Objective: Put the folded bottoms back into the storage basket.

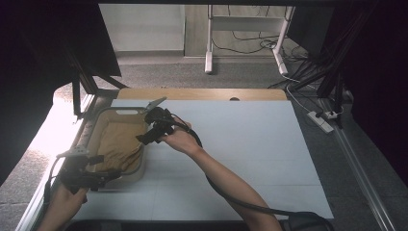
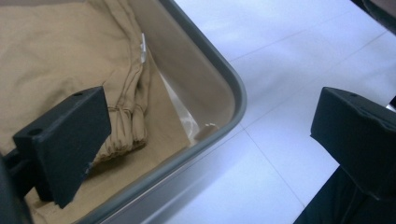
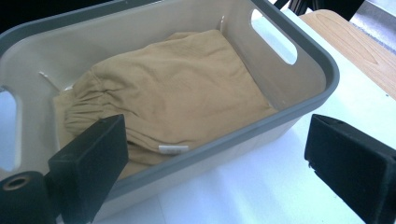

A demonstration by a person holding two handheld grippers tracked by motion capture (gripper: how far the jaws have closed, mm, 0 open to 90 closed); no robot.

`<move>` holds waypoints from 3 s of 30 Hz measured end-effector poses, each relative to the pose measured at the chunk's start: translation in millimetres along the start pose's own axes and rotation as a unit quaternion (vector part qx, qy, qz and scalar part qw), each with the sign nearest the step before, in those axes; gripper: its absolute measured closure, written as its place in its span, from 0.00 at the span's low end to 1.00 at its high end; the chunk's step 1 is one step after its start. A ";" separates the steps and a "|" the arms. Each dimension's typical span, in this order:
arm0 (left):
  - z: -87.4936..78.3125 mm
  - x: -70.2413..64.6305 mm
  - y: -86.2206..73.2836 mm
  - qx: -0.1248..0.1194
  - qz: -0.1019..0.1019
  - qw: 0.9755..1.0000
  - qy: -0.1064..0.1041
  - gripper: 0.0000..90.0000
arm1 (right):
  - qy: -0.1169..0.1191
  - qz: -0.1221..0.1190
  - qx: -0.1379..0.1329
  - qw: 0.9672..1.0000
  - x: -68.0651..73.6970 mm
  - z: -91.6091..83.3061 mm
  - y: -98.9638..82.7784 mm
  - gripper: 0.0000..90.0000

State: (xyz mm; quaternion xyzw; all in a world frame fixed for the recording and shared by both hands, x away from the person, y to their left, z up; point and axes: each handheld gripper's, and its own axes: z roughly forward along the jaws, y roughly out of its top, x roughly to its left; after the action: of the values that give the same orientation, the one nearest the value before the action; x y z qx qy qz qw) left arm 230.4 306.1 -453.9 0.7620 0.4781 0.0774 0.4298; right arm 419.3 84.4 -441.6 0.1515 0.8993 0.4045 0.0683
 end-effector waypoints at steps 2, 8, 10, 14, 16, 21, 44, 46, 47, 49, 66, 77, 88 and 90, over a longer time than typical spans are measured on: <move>-0.6 -2.7 -2.0 -0.001 0.001 1.000 0.001 0.00 | 0.001 0.000 -0.001 1.000 0.7 -2.9 -1.6 0.05; -1.9 -9.9 -9.2 -0.003 0.001 1.000 0.002 0.00 | 0.002 -0.002 -0.001 1.000 3.9 -9.4 -5.6 0.02; -1.4 -11.7 -12.1 -0.005 -0.001 1.000 -0.004 0.00 | 0.002 -0.003 -0.003 1.000 5.5 -11.8 -7.3 0.02; -0.2 -15.6 -18.1 -0.007 0.002 1.000 -0.009 0.00 | -0.001 -0.011 0.001 1.000 8.3 -18.1 -10.4 0.01; 0.1 -16.9 -20.5 -0.008 0.000 1.000 -0.012 0.00 | -0.002 -0.012 -0.001 1.000 9.1 -21.6 -11.6 0.01; 0.7 -20.1 -26.1 -0.012 0.003 1.000 -0.016 0.00 | 0.000 -0.011 -0.007 1.000 11.1 -29.7 -14.8 0.01; 8.4 -33.5 -38.2 0.001 0.031 0.999 -0.015 0.00 | 0.005 -0.020 0.000 1.000 22.9 -63.8 -54.2 0.01; 8.7 -33.9 -38.1 0.003 0.032 0.999 -0.013 0.00 | 0.006 -0.022 0.001 1.000 24.6 -68.6 -59.1 0.01; 8.8 -33.9 -38.0 0.002 0.032 0.999 -0.013 0.00 | 0.006 -0.022 0.002 1.000 25.0 -70.7 -61.2 0.01; 8.4 -33.7 -38.0 -0.002 0.032 0.999 -0.010 0.00 | 0.007 -0.020 0.002 1.000 25.4 -74.7 -65.2 0.01; 7.6 -30.2 -39.2 -0.005 0.016 1.000 -0.014 0.00 | 0.008 0.007 -0.004 1.000 25.3 -108.9 -92.0 0.01; 5.2 -27.9 -40.3 -0.012 0.007 1.000 -0.027 0.01 | -0.005 0.016 -0.005 1.000 25.3 -133.3 -106.9 0.01; 5.4 -29.4 -40.6 -0.011 0.013 1.000 -0.026 0.01 | -0.017 0.039 -0.006 0.999 23.1 -158.4 -125.5 0.01; 5.5 -29.7 -40.6 -0.010 0.013 1.000 -0.025 0.01 | -0.018 0.044 -0.007 0.999 22.8 -163.4 -129.8 0.01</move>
State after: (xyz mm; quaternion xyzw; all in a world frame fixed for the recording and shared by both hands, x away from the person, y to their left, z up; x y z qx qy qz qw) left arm 190.7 286.3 -478.1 0.7654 0.4563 0.0689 0.4485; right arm 329.5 -105.0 -430.4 0.1978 0.8877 0.4102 0.0679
